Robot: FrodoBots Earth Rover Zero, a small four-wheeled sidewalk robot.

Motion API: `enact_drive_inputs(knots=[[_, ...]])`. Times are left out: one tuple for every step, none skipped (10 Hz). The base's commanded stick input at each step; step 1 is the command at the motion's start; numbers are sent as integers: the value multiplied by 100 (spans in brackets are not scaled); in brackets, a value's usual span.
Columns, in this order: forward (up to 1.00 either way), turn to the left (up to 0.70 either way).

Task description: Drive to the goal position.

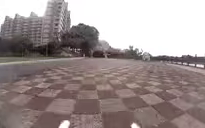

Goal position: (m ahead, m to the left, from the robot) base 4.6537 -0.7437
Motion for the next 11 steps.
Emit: enact_drive_inputs(knots=[[70, -7], [70, 9], [70, 9], [70, 9], [70, 9], [70, 9], [70, 9], [70, 9], [70, 9], [70, 9], [70, 9]])
